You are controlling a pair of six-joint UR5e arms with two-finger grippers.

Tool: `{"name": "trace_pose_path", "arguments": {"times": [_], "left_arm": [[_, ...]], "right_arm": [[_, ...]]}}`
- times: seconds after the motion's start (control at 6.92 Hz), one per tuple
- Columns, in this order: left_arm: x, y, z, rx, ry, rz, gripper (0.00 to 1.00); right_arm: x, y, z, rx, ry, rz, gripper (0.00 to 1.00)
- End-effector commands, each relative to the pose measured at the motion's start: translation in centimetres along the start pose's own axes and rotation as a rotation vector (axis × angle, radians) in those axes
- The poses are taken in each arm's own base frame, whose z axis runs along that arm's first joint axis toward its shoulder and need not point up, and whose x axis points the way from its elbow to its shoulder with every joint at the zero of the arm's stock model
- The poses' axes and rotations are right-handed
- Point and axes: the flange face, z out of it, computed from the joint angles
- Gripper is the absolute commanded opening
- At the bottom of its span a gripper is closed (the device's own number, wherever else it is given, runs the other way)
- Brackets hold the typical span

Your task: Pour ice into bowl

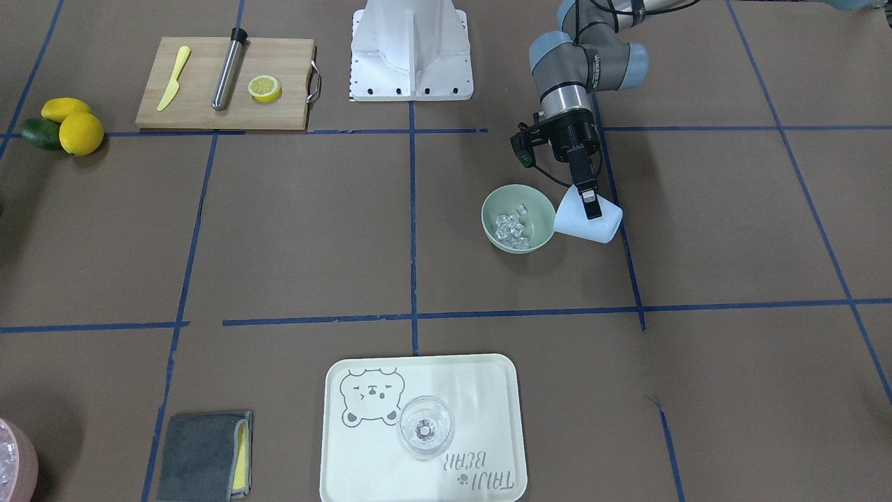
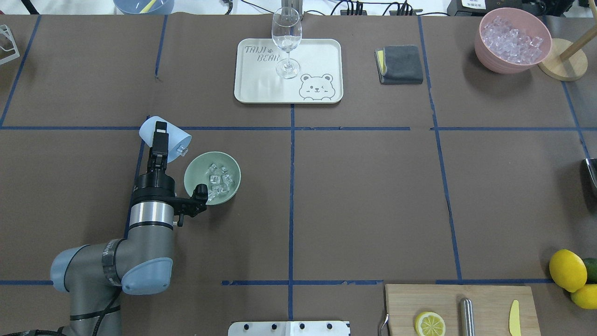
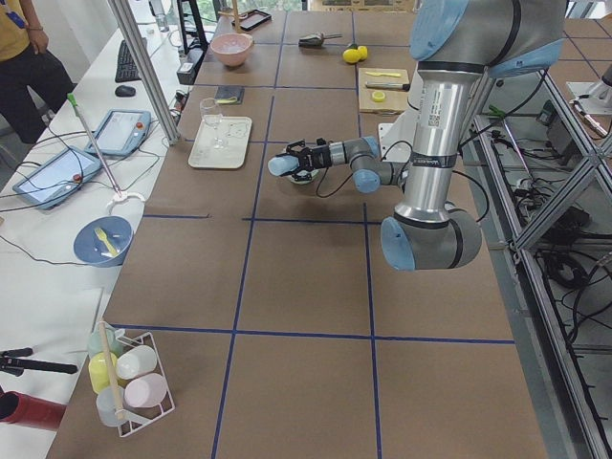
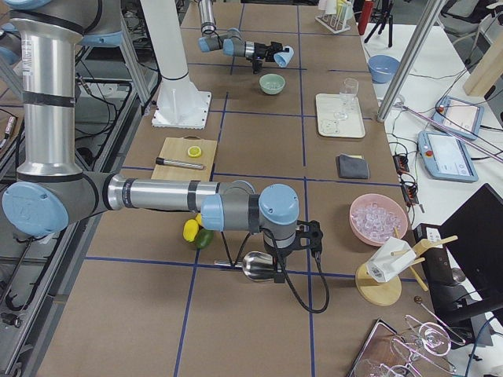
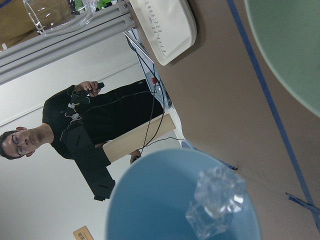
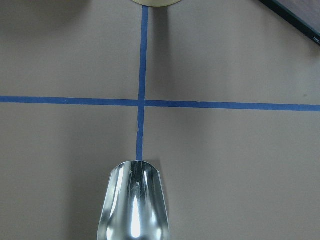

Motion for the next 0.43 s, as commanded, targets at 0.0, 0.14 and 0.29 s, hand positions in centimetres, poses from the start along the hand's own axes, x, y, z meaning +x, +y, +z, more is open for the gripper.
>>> {"name": "trace_pose_path", "arguments": {"times": [0.0, 0.14, 0.29], "left_arm": [[-0.51, -0.34, -0.19, 0.005, -0.002, -0.012, 0.0], [-0.59, -0.34, -0.22, 0.006, -0.001, -0.015, 0.0], [-0.9, -0.19, -0.24, 0.009, -0.002, -0.026, 0.0]], "right_arm": [[0.39, 0.23, -0.18, 0.004, 0.001, 0.009, 1.0], [0.46, 0.38, -0.2, 0.005, 0.001, 0.01, 1.0], [0.46, 0.44, -0.21, 0.005, 0.001, 0.01, 1.0]]}}
